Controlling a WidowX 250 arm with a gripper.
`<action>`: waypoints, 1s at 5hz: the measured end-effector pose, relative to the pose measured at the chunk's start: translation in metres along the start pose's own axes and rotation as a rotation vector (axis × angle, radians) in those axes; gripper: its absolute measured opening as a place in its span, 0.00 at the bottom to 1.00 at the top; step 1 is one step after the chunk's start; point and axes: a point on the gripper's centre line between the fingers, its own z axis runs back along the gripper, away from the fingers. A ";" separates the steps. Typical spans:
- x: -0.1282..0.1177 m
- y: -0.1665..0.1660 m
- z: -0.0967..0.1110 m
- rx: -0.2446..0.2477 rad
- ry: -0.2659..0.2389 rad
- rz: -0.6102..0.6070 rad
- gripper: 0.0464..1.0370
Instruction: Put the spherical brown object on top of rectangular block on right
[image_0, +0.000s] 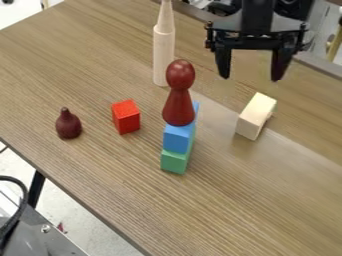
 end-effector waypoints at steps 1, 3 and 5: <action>-0.012 -0.009 0.017 -0.039 -0.032 0.042 0.96; -0.026 -0.006 0.066 -0.079 -0.153 0.164 0.96; -0.028 0.031 0.105 0.013 -0.202 0.376 0.96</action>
